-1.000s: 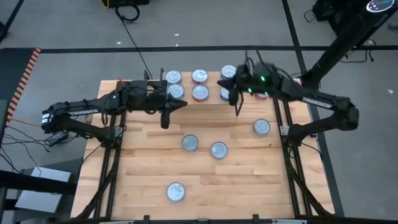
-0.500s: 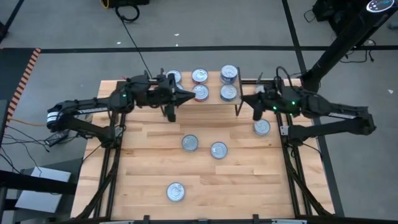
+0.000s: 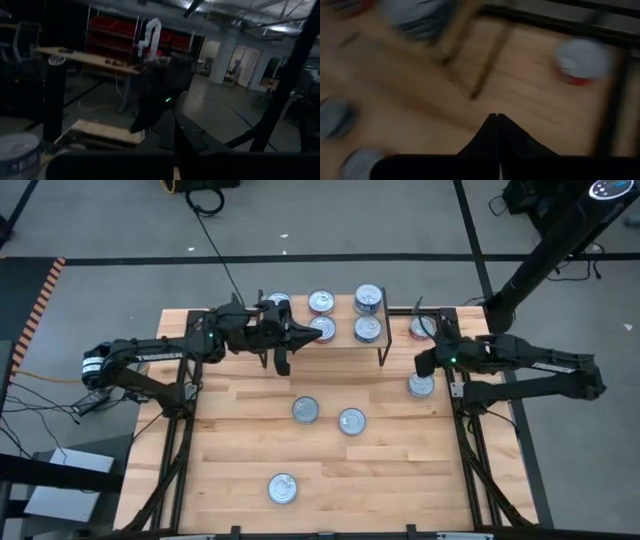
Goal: Stack canned seafood by type on shelf
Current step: Stack the top red tuna can on top of the other red tuna can on the shelf
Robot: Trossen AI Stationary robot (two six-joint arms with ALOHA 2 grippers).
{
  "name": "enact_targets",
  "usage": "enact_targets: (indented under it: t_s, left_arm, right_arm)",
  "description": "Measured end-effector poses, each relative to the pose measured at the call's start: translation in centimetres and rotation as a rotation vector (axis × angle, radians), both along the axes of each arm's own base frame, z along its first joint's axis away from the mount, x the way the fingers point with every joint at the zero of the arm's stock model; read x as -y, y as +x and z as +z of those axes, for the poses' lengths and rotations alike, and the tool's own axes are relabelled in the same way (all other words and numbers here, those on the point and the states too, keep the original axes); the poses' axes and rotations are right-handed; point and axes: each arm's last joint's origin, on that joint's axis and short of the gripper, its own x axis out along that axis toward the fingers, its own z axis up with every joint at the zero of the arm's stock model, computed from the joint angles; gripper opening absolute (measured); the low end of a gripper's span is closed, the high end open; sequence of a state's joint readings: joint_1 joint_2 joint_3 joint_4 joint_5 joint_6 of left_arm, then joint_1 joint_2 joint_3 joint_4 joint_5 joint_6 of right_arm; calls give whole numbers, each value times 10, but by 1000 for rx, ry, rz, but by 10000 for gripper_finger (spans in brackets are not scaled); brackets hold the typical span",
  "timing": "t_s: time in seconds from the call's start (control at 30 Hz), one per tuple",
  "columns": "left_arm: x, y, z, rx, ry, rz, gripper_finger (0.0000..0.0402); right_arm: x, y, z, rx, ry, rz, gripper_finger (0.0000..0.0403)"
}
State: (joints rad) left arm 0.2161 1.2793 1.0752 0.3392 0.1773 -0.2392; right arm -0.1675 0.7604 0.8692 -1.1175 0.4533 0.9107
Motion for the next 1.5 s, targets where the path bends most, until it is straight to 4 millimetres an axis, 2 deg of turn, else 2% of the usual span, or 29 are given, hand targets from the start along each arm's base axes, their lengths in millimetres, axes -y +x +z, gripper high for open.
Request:
enact_targets:
  t_s: [0.13,0.27,0.33,0.63,0.87,1.07,1.5]
  left_arm:
    - [-1,-5,4,12,7,-3,1]
    - [-1,-6,4,8,13,-10,1]
    - [-1,-6,4,8,10,-19,1]
    - [-1,-6,4,2,2,-26,1]
    - [-1,-5,3,1,-3,-27,2]
    - [-1,-5,3,1,-3,-27,2]
    - [-1,-5,3,-1,-4,-27,2]
  right_arm:
    - [15,8,-11,-31,6,-178,0]
    - [38,27,-29,-2,10,-224,0]
    - [52,28,-39,-26,31,-274,0]
    - [105,3,-75,-31,117,-441,0]
    - [135,-5,-90,-57,86,-520,0]
    - [138,0,-101,-109,94,-582,0]
    - [152,9,-126,-52,140,-840,0]
